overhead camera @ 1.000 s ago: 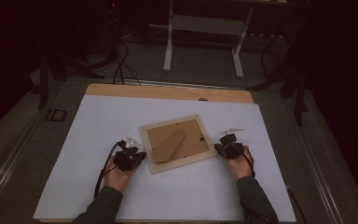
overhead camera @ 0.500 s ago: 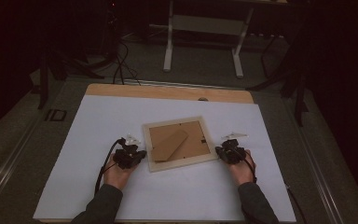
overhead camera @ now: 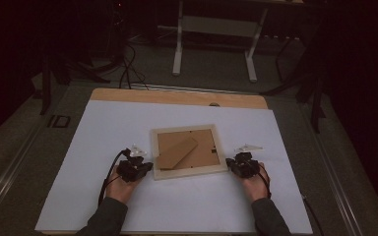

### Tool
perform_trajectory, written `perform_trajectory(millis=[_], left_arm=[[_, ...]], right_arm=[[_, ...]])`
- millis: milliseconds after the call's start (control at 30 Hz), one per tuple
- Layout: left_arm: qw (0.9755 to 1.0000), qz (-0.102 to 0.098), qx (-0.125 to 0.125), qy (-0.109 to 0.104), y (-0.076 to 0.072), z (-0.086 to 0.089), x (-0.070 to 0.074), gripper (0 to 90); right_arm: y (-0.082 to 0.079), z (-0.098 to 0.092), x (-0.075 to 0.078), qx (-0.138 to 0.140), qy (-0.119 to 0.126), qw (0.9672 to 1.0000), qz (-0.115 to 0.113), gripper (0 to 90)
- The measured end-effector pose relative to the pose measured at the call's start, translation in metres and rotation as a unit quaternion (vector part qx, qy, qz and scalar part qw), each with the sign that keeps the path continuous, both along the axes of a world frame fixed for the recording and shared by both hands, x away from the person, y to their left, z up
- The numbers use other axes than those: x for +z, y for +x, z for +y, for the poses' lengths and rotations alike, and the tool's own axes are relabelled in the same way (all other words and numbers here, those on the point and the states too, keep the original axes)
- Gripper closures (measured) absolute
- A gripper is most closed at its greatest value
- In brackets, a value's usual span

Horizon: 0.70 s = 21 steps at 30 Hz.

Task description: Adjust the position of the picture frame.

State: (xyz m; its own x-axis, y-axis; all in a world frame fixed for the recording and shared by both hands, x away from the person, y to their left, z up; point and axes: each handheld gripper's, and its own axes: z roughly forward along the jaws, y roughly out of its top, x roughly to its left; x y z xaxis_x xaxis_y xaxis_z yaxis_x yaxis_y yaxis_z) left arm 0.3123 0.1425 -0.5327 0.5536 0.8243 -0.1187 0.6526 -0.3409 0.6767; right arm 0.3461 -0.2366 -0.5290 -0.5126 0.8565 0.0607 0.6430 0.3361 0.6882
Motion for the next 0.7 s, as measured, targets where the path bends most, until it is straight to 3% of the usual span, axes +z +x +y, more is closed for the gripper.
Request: perform_trajectory(millis=[233, 333, 700], left_arm=[[1.0, -0.002, 0.003, 0.005, -0.005, 0.0, 0.0, 90.0], [1.0, -0.001, 0.004, 0.006, -0.005, 0.0, 0.0, 90.0], [0.9999, -0.003, 0.017, 0.0, -0.002, 0.004, -0.001, 90.0]], right_arm=[[-0.008, 0.0, -0.002, 0.006, 0.0, 0.9999, -0.009, 89.9], [-0.009, 0.002, -0.001, 0.006, -0.011, 0.9999, -0.009, 90.0], [-0.012, 0.005, 0.0, 0.006, -0.006, 1.0, -0.003, 90.0]])
